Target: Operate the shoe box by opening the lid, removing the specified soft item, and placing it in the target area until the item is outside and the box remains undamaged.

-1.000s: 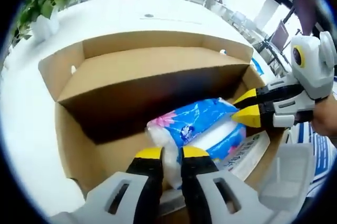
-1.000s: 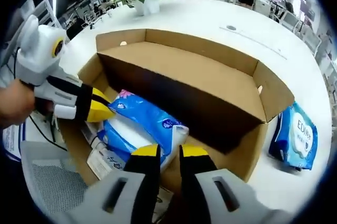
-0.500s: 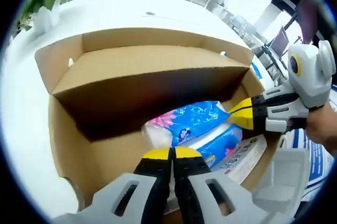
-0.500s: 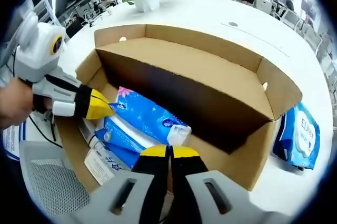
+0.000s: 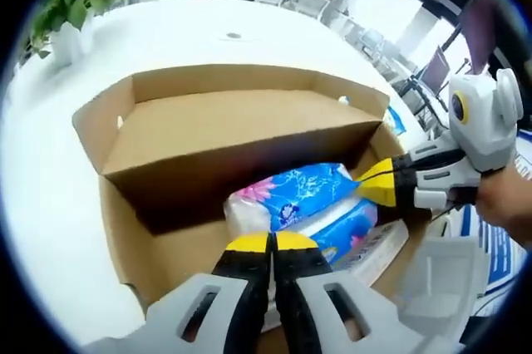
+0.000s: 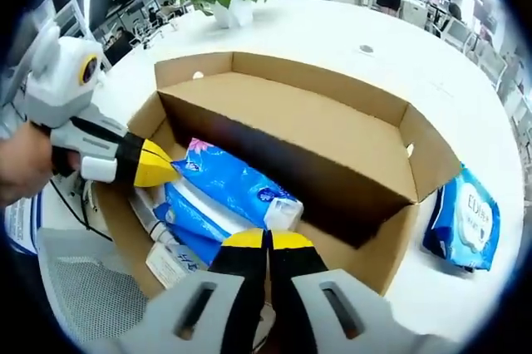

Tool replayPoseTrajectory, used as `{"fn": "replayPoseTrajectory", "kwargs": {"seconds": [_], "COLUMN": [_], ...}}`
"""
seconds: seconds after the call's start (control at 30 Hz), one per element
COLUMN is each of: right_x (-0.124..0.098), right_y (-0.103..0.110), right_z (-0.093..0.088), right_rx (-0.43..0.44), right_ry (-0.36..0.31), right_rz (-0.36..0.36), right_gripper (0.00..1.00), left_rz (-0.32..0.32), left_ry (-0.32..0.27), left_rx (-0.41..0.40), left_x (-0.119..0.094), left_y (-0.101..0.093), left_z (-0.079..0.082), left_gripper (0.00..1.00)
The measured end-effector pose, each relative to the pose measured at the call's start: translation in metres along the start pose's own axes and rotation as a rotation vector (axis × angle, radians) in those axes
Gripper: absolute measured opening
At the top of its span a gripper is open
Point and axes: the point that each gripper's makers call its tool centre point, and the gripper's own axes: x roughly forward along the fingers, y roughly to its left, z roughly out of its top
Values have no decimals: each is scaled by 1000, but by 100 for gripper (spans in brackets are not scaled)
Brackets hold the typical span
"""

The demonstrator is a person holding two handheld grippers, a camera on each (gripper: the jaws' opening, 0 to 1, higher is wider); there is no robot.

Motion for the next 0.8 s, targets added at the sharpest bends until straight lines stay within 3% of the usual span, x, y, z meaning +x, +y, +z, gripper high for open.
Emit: {"fn": "replayPoseTrajectory", "kwargs": {"seconds": [0.5,0.8], "right_x": [-46,-65], "right_y": [3,0], "right_z": [34,37], "right_rx": [-11,-7], "right_ry": [-83,-110], "right_rz": [-13,-34], "right_gripper": [0,0], "left_rz": [-27,-56], "left_ry": [-50,-71], "left_rx": [48,63], "left_x": [-40,-51], "left_y": [-22,-38], "left_z": [33,41], "left_gripper": [0,0]}}
